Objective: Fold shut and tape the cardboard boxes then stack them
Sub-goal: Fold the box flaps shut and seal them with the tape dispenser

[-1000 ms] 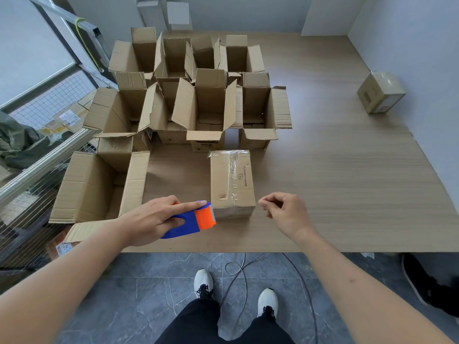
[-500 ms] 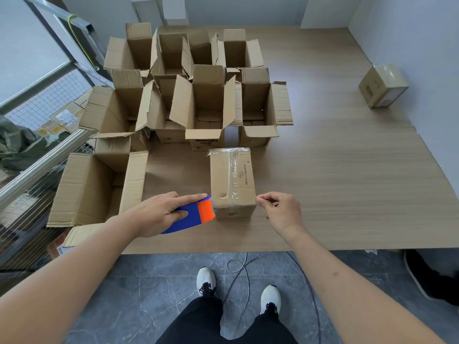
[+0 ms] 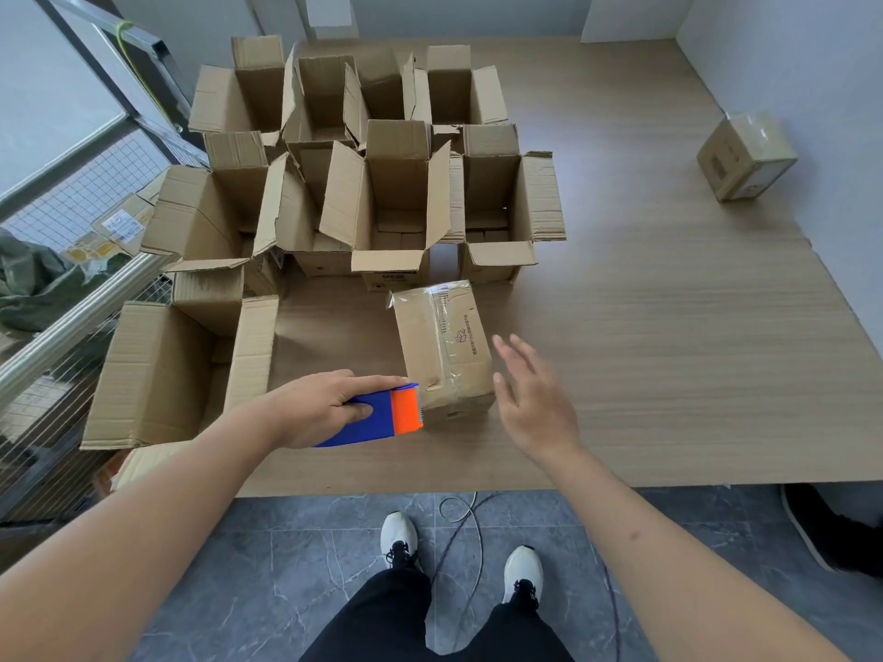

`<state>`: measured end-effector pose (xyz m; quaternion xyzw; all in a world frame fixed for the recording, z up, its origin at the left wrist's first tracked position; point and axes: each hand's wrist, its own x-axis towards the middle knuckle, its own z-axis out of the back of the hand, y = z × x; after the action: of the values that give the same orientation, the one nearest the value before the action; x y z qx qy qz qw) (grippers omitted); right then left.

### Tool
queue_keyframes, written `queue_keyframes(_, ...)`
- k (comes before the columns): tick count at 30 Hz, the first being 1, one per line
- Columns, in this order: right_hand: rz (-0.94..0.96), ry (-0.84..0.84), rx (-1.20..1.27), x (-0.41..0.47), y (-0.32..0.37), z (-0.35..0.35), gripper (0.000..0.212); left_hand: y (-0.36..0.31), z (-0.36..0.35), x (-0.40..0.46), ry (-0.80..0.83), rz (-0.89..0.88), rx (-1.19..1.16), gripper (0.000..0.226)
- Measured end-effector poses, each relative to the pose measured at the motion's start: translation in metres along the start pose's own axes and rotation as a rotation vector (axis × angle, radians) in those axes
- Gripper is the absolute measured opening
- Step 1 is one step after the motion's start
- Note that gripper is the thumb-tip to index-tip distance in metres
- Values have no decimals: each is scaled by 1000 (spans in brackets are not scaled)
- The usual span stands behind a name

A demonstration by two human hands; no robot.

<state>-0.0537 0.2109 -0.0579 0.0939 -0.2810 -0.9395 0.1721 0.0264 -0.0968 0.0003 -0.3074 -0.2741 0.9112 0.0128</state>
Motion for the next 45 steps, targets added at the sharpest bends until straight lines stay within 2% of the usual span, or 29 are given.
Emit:
queue_keyframes(1,130,-15,-100,1,7,-4,54,-2,-1,1,0,5,-11,60)
queue_keyframes(3,348,84,-254,5,15,-17,58,-4,-5,2,-1,7,-46,61)
queue_keyframes(6,481,145,-427,7,7,-37,62,-3,-14,0,4,10,-143,60)
queue_keyframes(13,513,63,-446,12,-5,-46,65,15,-39,-19,17,-17,-397,61)
queue_keyframes(18,511,105,-450,14,-4,-39,56,26,-40,-27,6,18,-348,58)
queue_keyframes(24,512,103,-422,15,-3,-38,56,13,-46,-12,-55,83,-252,58)
queue_keyframes(28,508,114,-400,13,-1,-37,57,9,-51,-7,-39,98,-310,55)
queue_keyframes(32,506,163,-381,14,1,-31,56,22,-53,-11,11,231,-244,52)
queue_keyframes(36,463,180,-354,11,11,-28,59,27,-65,-22,-47,221,-314,54)
queue_keyframes(40,382,11,-246,7,34,-34,51,23,-73,-4,-147,269,-170,56)
queue_keyframes(45,336,-120,-335,8,53,-56,39,22,-83,10,-273,357,36,64)
